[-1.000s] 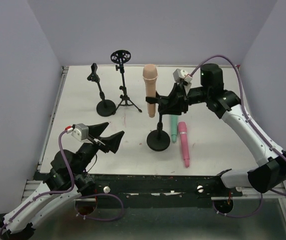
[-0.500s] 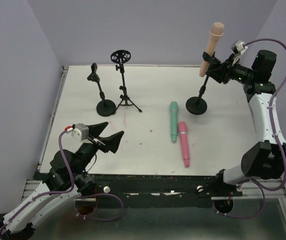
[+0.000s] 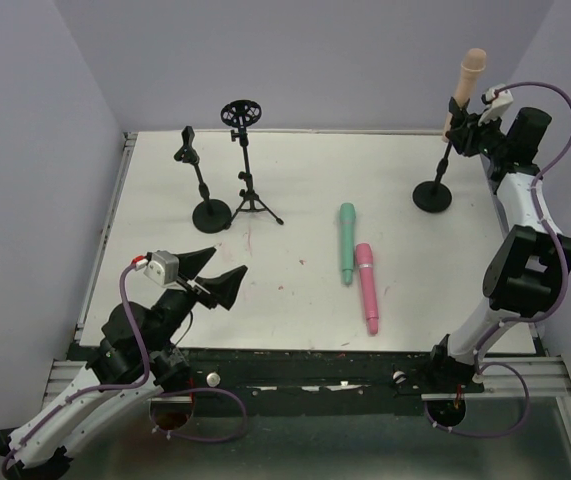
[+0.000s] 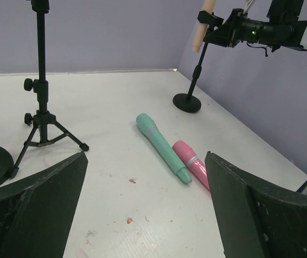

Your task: Attach the microphones to the stand

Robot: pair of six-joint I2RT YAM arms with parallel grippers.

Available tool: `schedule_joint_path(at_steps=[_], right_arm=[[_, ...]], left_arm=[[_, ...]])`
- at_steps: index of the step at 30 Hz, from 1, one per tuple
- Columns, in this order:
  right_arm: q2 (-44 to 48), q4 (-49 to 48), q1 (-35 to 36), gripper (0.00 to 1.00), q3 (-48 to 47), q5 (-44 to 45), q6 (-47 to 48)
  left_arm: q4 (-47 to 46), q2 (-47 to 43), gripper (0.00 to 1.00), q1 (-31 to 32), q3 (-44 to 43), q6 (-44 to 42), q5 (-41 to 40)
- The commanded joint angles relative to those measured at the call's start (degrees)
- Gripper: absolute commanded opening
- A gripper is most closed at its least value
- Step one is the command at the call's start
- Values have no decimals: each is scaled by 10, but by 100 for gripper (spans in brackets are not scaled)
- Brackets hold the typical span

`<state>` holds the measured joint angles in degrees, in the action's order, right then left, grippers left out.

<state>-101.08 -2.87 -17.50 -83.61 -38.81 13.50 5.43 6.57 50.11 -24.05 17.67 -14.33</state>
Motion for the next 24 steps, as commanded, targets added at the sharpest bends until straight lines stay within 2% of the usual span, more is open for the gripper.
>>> schedule_joint_path(at_steps=[1,6,13,24], right_arm=[[2,-115,-9,14,-17,21,-10],[3,-133,-10,20,27,-5,-16],[6,-147,-32,35,69,-36,-48],[45,-130,-44,79,100,-49,-54]], left_arm=[[-3,-6,99,2,12,-11,11],[-7,-2,99,2,12,-15,12],[-5,-5,98,2,11,-12,18],[6,-18,98,2,9,-1,23]])
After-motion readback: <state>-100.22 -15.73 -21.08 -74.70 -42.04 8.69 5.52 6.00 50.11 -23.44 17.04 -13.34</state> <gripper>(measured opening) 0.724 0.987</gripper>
